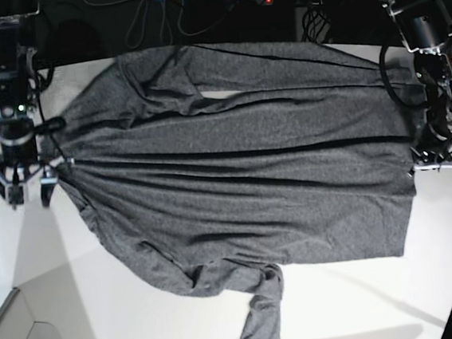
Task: Layout the t-shirt on the table in an organized manner, then fold the t-shirt properly
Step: 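Grasp the shirt edge with the right gripper and drag it outward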
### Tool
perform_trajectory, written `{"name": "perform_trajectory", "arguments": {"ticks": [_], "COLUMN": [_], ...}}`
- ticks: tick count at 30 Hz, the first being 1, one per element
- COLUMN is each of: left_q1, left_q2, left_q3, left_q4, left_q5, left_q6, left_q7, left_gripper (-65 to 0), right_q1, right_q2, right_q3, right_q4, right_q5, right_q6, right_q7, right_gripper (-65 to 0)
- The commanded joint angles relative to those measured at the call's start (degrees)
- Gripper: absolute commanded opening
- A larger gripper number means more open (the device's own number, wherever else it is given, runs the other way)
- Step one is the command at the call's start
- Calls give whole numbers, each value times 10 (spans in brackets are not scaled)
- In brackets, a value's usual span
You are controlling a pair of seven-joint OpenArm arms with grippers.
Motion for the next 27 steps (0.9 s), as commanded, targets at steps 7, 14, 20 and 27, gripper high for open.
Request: {"name": "perform_trajectory", "arguments": {"ticks": [7,14,20,27], "left_q1": [-12,-10,21,49], "left_q2": [-12,-13,-12,3], "left_q3": [0,-4,-28,-62], "left_q4": [15,49,67,62], "left_q5": [-3,-3,-3,-2], "left_q6": [-1,-1,-1,-2], "left_q7": [-11,40,49,48], "left_gripper": [-650,-650,-650,-650], "right_q1": [116,255,339,385], "right_q2": [-15,-24,-29,-4], "right_q3": [-62,-138,-143,-143], "right_q4": [-57,-244,-414,-558], "right_q5": [1,0,0,0], "right_q6": [1,1,1,-1], "right_q7": [7,8,13,73], "right_gripper": [-265,-265,-265,-265]}}
